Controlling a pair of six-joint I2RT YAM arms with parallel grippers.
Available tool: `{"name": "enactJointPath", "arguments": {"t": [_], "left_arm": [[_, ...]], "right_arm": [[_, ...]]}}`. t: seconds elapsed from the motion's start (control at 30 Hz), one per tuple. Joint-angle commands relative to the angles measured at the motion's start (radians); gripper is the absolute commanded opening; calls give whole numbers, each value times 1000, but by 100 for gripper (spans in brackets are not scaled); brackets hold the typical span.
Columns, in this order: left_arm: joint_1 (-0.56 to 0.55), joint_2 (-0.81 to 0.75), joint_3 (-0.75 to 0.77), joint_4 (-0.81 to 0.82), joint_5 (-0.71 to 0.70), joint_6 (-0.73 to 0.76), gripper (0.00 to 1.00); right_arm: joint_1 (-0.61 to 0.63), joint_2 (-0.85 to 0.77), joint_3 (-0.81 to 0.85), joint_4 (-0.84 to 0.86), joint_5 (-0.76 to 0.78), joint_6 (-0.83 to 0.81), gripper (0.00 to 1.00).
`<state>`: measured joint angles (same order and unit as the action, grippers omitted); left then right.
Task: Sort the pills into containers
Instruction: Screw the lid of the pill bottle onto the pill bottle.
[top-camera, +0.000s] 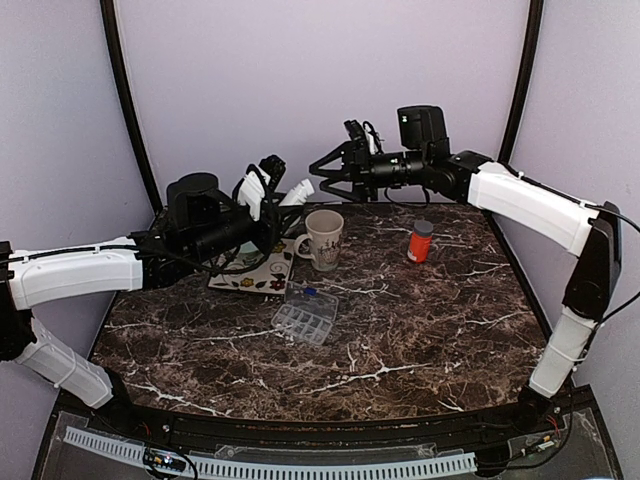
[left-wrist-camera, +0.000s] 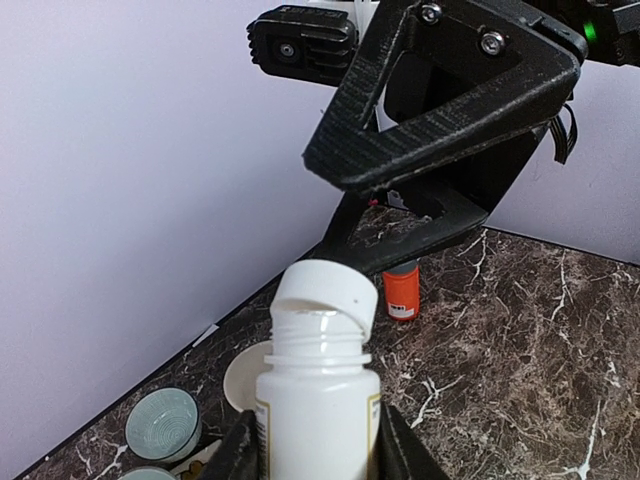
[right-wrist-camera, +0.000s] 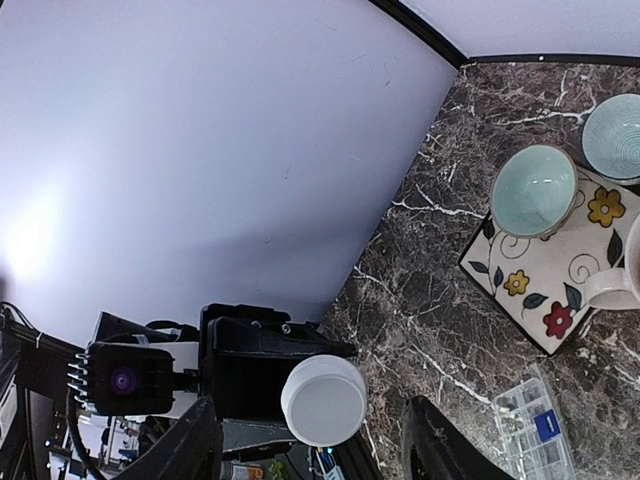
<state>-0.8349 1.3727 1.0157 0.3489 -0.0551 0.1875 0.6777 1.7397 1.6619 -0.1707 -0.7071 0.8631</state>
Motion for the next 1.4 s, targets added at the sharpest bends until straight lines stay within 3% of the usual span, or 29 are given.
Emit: {"name": "enactJointPath", "arguments": {"t": [0.0, 1.37], "left_arm": [[7, -19, 41, 30, 20, -7, 0], [13, 11, 62, 21, 43, -5, 0]], "right_arm": [[-7, 18, -6, 50, -24, 12, 61], [3, 70, 34, 97, -83, 53, 57]]}}
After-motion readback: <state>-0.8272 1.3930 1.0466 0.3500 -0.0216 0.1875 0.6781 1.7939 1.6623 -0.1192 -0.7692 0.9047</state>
